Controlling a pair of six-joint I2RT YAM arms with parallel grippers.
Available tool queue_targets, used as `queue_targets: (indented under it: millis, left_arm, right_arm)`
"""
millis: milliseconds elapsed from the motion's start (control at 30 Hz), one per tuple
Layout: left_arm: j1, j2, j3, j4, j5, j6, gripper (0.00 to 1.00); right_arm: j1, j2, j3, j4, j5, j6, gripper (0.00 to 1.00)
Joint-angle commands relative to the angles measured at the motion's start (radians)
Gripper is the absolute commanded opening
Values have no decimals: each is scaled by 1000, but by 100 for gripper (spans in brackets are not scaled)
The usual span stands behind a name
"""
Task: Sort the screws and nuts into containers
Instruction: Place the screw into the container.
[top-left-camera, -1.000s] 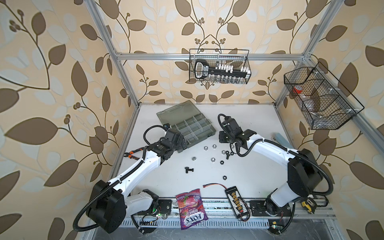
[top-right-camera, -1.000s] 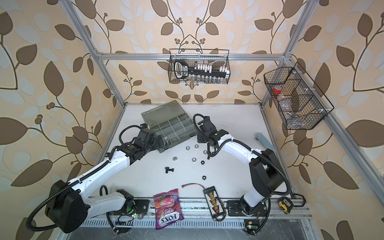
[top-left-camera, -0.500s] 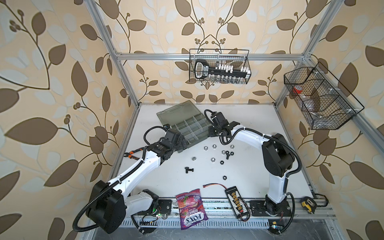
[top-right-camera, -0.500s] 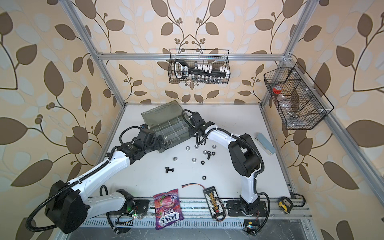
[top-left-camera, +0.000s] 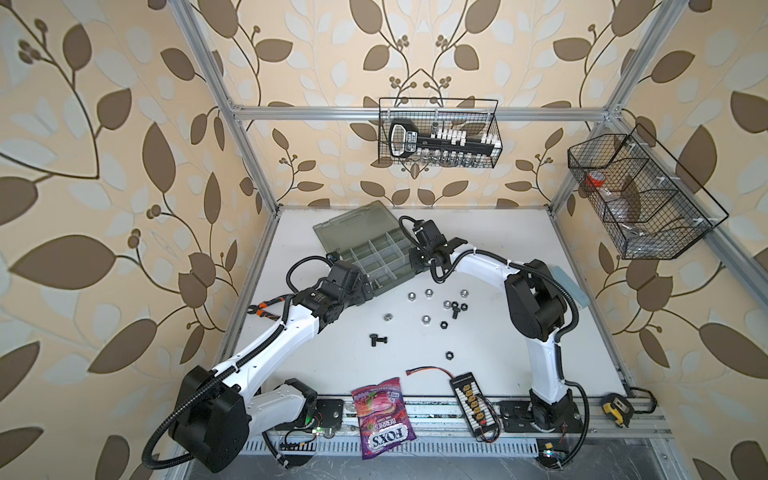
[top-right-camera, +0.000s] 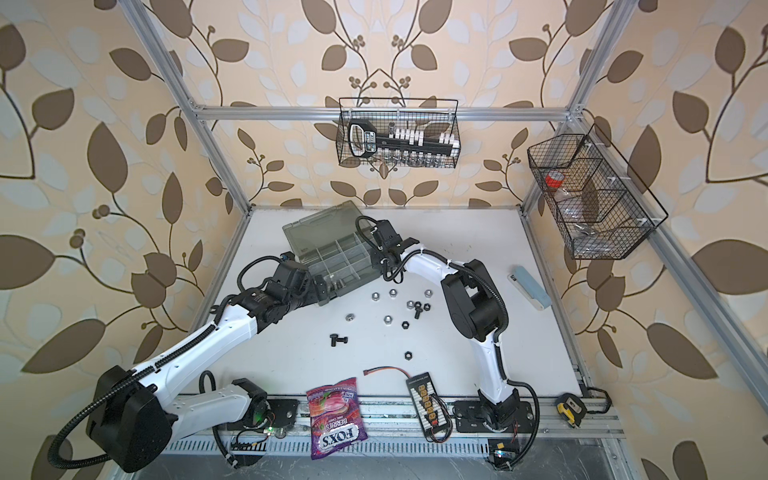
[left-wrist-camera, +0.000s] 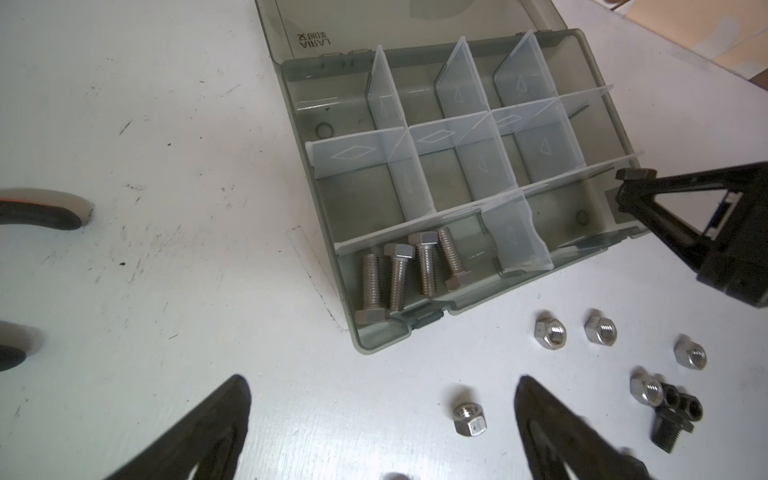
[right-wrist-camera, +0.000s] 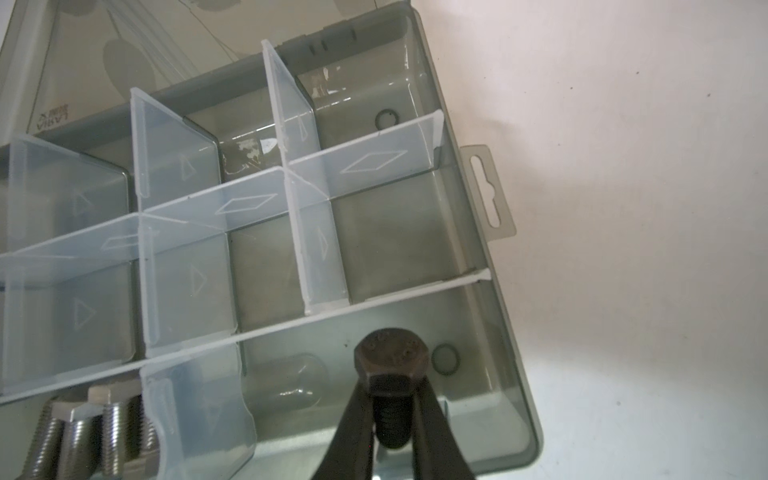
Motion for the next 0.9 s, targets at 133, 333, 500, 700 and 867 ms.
queue_targets:
  millis: [133,333,500,700,867]
  left_arm:
    - [10,-46,-21,-47,53,-21,98]
    - [8,-31,-37,-74,176,-33,89]
    - [-35,-29,-72,-97,253,-78,84]
    - [-188,-4,-79,-145,183,-144,76]
    - [-255,60,-93,-136,171,-173,69]
  right_arm:
    - [-4,3,27,-17,-9,-10,33]
    - [-4,-60,-11,-14,-9,-12,34]
    - [-6,-185,-107,28,28,-11,41]
    - [-28,-357,-283,79,86,12,57]
    - [-65,-504,-450,118,134,42,84]
